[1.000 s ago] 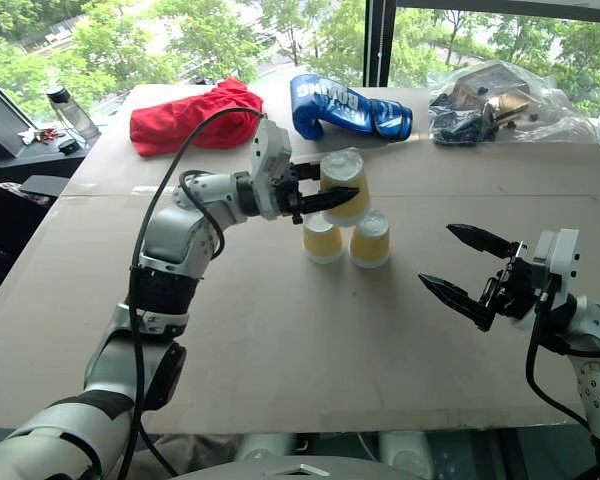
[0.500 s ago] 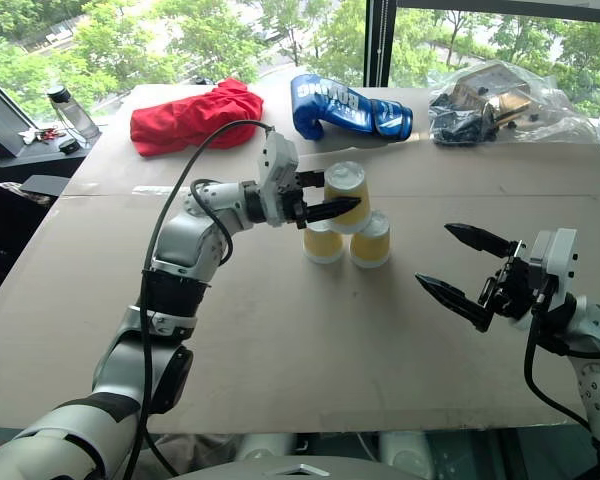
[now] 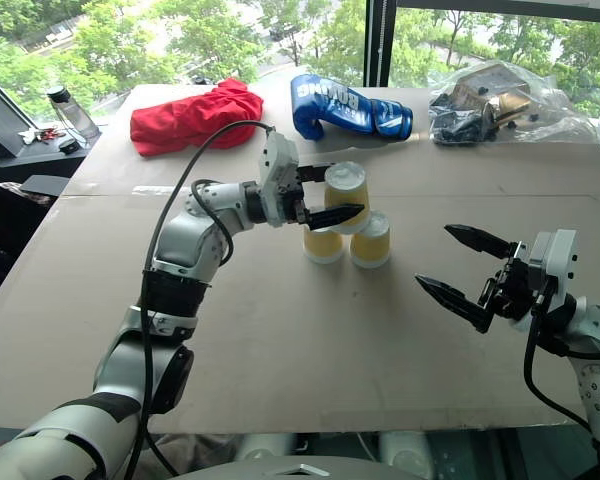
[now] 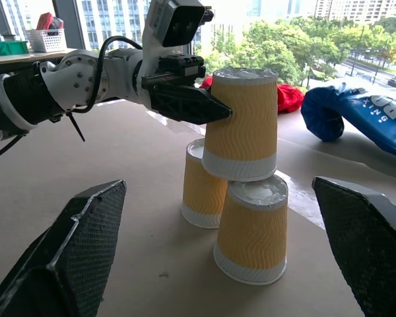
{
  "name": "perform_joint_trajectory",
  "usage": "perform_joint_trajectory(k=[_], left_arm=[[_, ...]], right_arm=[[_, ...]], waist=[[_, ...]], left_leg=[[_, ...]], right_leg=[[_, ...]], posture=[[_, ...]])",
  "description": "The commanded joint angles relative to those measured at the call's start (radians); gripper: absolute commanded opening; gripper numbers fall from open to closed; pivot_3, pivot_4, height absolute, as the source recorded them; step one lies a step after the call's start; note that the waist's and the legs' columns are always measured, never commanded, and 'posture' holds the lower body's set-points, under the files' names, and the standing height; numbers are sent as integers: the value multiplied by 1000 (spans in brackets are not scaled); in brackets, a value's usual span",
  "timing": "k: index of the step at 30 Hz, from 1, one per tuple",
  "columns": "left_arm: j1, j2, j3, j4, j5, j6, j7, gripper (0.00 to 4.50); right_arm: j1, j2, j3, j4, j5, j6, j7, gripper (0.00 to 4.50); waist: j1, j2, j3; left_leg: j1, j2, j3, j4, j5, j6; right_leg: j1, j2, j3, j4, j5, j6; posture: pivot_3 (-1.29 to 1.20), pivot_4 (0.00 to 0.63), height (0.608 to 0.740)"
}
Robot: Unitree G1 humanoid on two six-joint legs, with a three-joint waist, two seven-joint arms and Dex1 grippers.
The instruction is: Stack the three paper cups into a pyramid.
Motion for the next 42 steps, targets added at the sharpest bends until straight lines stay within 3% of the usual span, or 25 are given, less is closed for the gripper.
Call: perform_joint_trajectory(k=[1, 17, 23, 25, 27, 31, 34, 38, 42], left_arm=[[3, 25, 29, -96, -47, 39, -20, 4472], [23, 81, 124, -262, -122, 134, 56, 4472], [89, 141, 233, -402, -191, 151, 106, 4472], [165, 166, 293, -470, -260, 202, 124, 4472], [344, 228, 339, -566, -290, 264, 124, 4472], [775, 316, 324, -725, -156, 204, 147, 4472], [956, 276, 313, -776, -121, 164, 212, 4472], [1097, 231, 257, -772, -27, 85, 280, 4472], [1123, 197, 239, -744, 16, 26, 322, 4472]], right_arm=[[-15, -6, -16, -13, 24, -11, 18, 4500], [-61, 6, 14, 35, 15, -12, 40, 4500], [-62, 2, 6, 48, 19, -5, 47, 4500], [-50, 3, 1, 56, 17, -5, 51, 4500], [-19, -7, 4, 74, -16, -27, 78, 4500], [52, 8, 17, 142, -94, -99, 114, 4500], [91, 30, 20, 202, -137, -160, 128, 4500], [124, 41, 13, 270, -158, -206, 151, 4500], [149, 41, 9, 306, -163, -236, 169, 4500]], waist=[[-1, 0, 0], [-1, 0, 0], [-4, 0, 0], [-6, 0, 0], [-13, 1, -1], [-28, 1, -1], [-12, -1, 0], [2, 2, -1], [2, 1, -1]], left_leg=[[0, 0, 0, 0, 0, 0], [0, 1, 0, 0, 0, 0], [0, 2, 0, 0, 0, 0], [0, 2, 0, 0, 0, -1], [1, 3, 0, 0, 0, 0], [2, 3, 1, -4, 0, 0], [2, 3, 0, -2, -2, 3], [8, 1, 0, -1, -2, 3], [15, 1, 1, -2, -2, 3]], right_leg=[[0, 0, 0, 0, 0, 0], [0, 0, 0, 0, 0, 0], [0, 0, 0, 0, 0, 0], [0, 0, 1, 0, 0, 0], [0, -1, 0, 0, 0, 0], [0, -3, 2, -1, 0, 0], [1, -4, 2, 0, 0, 0], [8, -7, 3, -1, 0, -2], [15, -14, 4, -2, -2, -7]], posture=[[0, 150, 740], [0, 150, 740], [0, 150, 740], [0, 150, 740], [0, 150, 740], [0, 150, 740], [0, 150, 740], [0, 150, 740], [0, 150, 740]])
